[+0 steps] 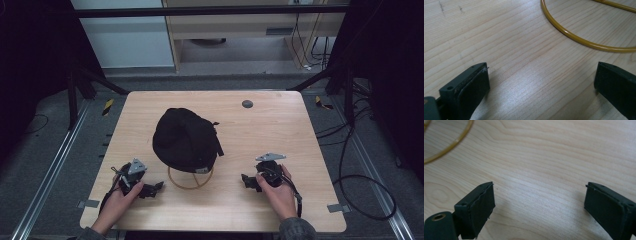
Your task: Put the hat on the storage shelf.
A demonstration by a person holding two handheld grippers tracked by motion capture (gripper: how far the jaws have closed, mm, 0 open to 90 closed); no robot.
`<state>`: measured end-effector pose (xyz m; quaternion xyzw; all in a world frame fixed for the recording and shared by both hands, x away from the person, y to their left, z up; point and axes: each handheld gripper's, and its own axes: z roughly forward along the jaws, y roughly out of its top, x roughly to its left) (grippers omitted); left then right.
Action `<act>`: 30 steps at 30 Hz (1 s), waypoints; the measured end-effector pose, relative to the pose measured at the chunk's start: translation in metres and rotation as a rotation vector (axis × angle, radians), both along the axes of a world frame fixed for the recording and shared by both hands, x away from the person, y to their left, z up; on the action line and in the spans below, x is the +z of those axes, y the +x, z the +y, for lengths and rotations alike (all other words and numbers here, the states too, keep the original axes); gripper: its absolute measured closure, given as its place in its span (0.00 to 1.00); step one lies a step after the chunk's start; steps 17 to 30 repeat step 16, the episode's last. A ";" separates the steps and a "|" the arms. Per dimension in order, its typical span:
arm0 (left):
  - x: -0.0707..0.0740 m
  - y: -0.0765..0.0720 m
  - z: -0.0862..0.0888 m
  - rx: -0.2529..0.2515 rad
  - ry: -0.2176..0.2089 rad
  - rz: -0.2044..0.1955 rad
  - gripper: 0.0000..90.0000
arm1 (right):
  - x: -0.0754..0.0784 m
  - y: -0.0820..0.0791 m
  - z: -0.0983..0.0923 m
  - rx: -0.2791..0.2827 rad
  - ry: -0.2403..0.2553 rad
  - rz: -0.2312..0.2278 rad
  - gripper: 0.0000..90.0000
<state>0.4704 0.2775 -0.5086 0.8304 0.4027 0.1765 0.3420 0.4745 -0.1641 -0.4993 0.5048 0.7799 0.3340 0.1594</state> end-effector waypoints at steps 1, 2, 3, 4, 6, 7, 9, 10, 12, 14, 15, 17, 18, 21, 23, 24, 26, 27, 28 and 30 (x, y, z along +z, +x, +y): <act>0.000 0.000 0.000 0.000 0.000 0.000 0.00 | -0.002 0.000 0.000 -0.004 0.001 0.003 0.10; 0.000 0.000 0.000 0.000 0.000 0.000 0.00 | -0.004 -0.001 -0.001 -0.013 -0.010 -0.020 0.10; 0.000 0.000 0.000 0.000 0.000 0.000 0.00 | -0.005 -0.001 -0.001 -0.016 -0.010 -0.031 0.10; 0.000 0.000 0.000 0.000 0.002 0.000 0.00 | -0.006 -0.001 -0.001 -0.020 -0.007 -0.036 0.10; 0.000 0.000 0.000 -0.001 0.002 0.000 0.00 | -0.008 -0.002 -0.001 -0.022 -0.021 -0.057 0.09; 0.000 0.000 0.000 -0.001 0.001 0.000 0.00 | -0.011 -0.003 0.001 -0.023 -0.042 -0.085 0.07; 0.000 0.000 -0.001 -0.001 0.001 0.000 0.00 | -0.012 -0.003 0.002 -0.029 -0.050 -0.101 0.07; 0.000 0.000 -0.001 -0.001 0.001 0.000 0.00 | -0.012 -0.003 0.002 -0.030 -0.051 -0.100 0.06; 0.000 0.000 -0.001 -0.001 0.002 0.000 0.00 | -0.013 -0.003 0.002 -0.029 -0.050 -0.100 0.06; 0.000 0.000 -0.001 -0.001 0.002 0.000 0.00 | -0.013 -0.003 0.002 -0.028 -0.050 -0.100 0.06; 0.000 0.000 -0.001 -0.001 0.002 0.000 0.00 | -0.013 -0.003 0.002 -0.029 -0.050 -0.100 0.06; 0.000 0.000 -0.001 -0.002 0.002 0.001 0.00 | -0.013 -0.003 0.002 -0.028 -0.049 -0.100 0.06; 0.000 0.000 -0.001 -0.002 0.002 0.001 0.00 | -0.013 -0.003 0.002 -0.028 -0.049 -0.100 0.06; 0.000 0.000 -0.001 -0.002 0.002 0.001 0.00 | -0.013 -0.003 0.002 -0.028 -0.049 -0.100 0.06; 0.000 0.000 -0.001 -0.002 0.002 0.001 0.00 | -0.013 -0.003 0.002 -0.028 -0.049 -0.100 0.06; 0.000 0.000 -0.001 -0.002 0.002 0.001 0.00 | -0.013 -0.003 0.002 -0.028 -0.049 -0.100 0.06; 0.000 0.000 -0.001 -0.002 0.002 0.001 0.00 | -0.013 -0.003 0.002 -0.028 -0.049 -0.100 0.06; 0.000 0.000 -0.001 -0.002 0.002 0.001 0.00 | -0.013 -0.003 0.002 -0.028 -0.049 -0.100 0.06; 0.000 0.000 -0.001 -0.002 0.002 0.001 0.00 | -0.013 -0.003 0.002 -0.028 -0.049 -0.100 0.06; 0.000 0.000 -0.001 -0.002 0.002 0.001 0.00 | -0.013 -0.003 0.002 -0.028 -0.049 -0.100 0.06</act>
